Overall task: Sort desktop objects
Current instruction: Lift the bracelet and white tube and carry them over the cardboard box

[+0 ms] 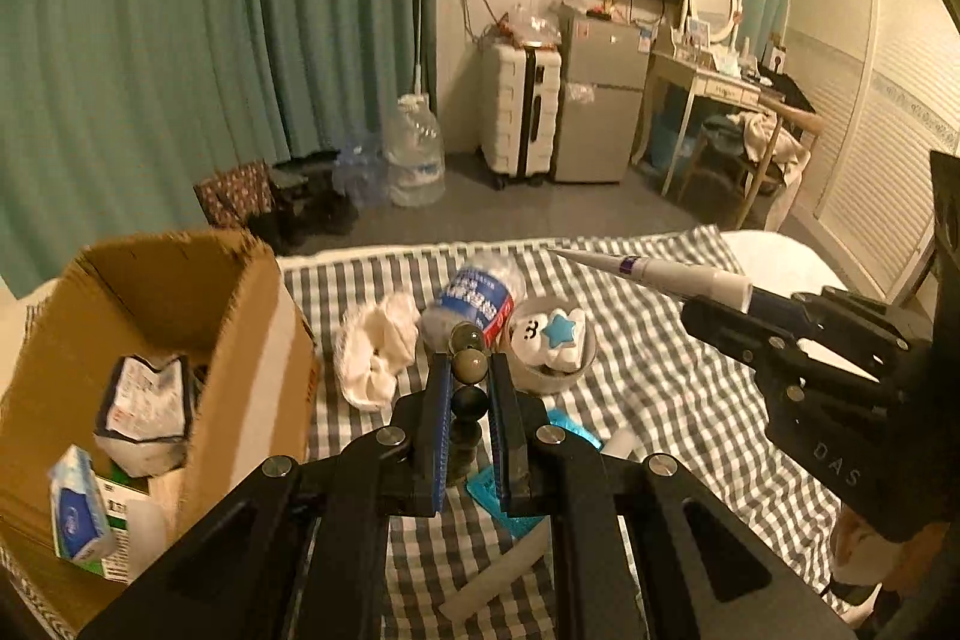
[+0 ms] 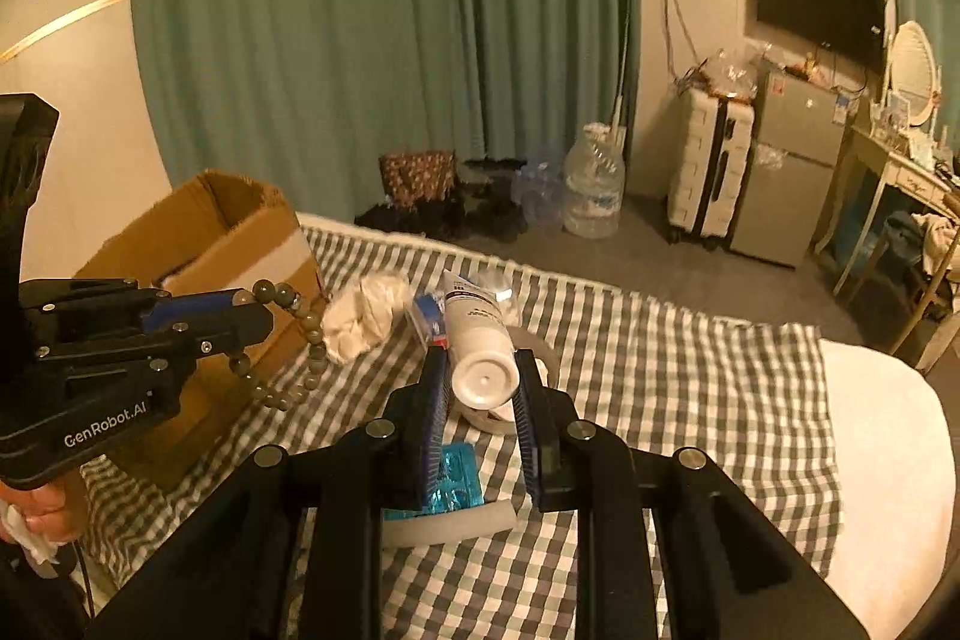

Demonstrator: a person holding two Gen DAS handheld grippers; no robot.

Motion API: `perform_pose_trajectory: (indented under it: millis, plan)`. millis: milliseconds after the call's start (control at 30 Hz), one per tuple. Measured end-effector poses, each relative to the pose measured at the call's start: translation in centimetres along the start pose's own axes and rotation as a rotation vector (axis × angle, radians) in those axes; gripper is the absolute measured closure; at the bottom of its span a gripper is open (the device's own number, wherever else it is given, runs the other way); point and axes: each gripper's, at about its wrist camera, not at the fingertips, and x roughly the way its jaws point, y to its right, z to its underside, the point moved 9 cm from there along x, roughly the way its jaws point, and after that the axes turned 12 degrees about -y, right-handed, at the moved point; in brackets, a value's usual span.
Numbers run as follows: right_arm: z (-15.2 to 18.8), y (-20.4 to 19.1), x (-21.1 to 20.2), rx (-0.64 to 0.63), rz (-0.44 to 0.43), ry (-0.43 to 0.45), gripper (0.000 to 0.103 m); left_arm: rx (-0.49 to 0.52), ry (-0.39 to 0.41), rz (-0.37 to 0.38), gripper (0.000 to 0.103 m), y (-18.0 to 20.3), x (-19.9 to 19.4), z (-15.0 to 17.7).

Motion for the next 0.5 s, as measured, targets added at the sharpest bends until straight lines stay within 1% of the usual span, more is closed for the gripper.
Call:
perform_pose_trajectory:
  millis: [200, 400, 500]
  plan:
    - [-1.0, -0.9, -3.4, 0.012, 0.035, 0.086, 0.083, -0.004, 0.076, -0.019, 0.092, -0.2, -3.1, -1.0]
    - [-2.3, -2.0, -8.2, 0.029, 0.07, 0.22, 0.083, -0.014, 0.145, -0.035, 0.092, -0.7, -6.8, -1.4]
    - [-2.4, -2.7, -9.8, 0.03, 0.081, 0.266, 0.083, -0.021, 0.166, -0.041, 0.092, -1.2, -8.1, -1.5]
